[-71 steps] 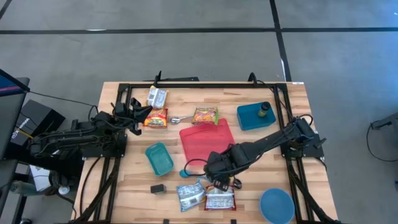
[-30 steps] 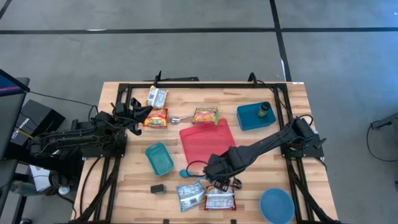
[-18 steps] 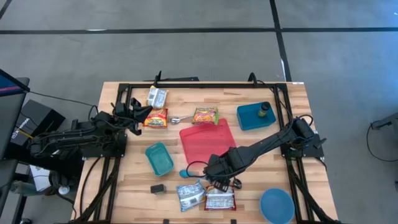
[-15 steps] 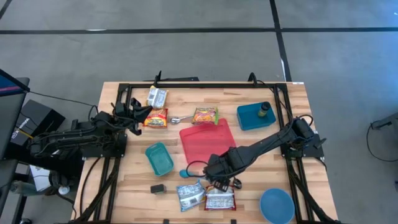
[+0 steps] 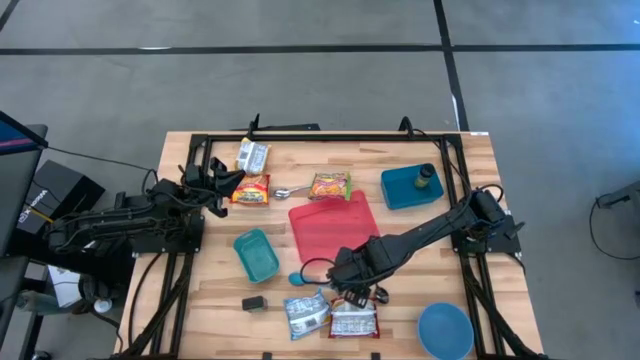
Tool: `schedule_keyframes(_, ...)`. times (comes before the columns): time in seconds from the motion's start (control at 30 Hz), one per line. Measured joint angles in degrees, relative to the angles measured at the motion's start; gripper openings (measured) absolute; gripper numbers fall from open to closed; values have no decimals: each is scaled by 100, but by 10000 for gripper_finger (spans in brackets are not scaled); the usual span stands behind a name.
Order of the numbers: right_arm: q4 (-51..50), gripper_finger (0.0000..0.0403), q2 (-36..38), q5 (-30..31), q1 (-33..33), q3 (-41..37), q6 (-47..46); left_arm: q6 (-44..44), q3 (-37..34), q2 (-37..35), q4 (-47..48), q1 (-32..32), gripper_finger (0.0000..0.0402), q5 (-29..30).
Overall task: Pick & Place Food Item
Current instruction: Put the yellow seasoning bottle into the blue bin
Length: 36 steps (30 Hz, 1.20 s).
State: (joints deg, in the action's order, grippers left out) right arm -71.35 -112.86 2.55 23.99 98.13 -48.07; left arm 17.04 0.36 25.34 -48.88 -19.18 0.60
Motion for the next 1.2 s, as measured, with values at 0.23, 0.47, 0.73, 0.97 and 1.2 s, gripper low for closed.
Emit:
schedule_keyframes(0.23,4,276,0,0,18,0,-21,0,0,0,2,0,12,0)
schedule_keyframes(0.47,68,276,0,-2,83,0,-80,1,0,0,0,-1,12,0)
schedule_keyframes(0.73,464,276,-2,-277,7,-590,-105,166,0,0,0,-2,12,-1)
schedule_keyframes(0.97,461,276,20,-265,-68,-699,-101,167,1,0,-1,-2,12,0)
schedule_keyframes(1.2,714,276,20,-239,-60,-699,-23,167,0,0,-2,-2,12,0)
